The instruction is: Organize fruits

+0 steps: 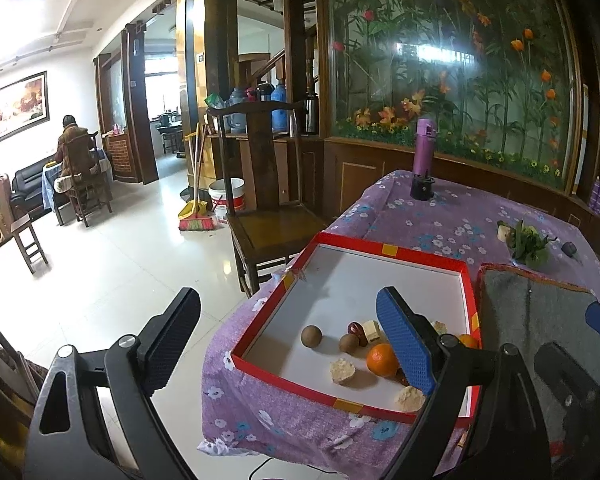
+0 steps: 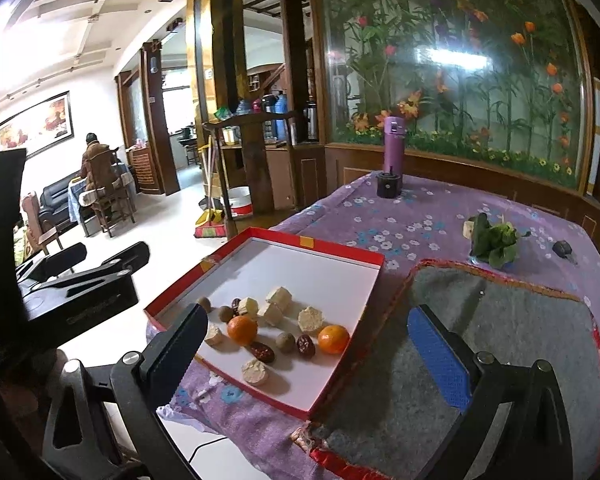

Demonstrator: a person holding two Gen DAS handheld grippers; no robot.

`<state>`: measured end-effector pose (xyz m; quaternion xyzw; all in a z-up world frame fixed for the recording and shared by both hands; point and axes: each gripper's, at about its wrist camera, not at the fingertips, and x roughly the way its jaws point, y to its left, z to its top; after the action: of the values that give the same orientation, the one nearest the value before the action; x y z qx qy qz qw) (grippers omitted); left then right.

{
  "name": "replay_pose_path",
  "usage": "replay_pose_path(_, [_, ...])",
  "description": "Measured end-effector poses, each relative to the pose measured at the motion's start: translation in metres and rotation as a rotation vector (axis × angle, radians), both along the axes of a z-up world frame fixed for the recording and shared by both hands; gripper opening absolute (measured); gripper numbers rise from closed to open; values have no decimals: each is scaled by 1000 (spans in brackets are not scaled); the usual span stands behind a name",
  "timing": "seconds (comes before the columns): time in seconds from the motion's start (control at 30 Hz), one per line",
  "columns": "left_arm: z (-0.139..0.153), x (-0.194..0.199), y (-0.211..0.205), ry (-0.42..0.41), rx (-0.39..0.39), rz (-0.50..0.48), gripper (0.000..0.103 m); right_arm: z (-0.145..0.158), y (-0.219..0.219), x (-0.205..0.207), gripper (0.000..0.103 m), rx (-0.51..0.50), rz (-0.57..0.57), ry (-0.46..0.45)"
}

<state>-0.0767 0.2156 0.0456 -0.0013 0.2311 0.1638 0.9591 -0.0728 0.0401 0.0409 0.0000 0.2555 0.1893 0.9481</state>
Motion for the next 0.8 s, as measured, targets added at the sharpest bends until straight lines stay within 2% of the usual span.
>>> replay_pose_path(0.2, [1,1,1,-5,3,2,90,3,3,14,101,21,-13,23])
replay_pose_path(0.63, [5,-1,-5,-10,3,4,91,10,9,21,101,43,0,8])
replay_pose_path(0.8, [11,-2,-10,-21,2,3,90,4,3,17,101,59,-9,12])
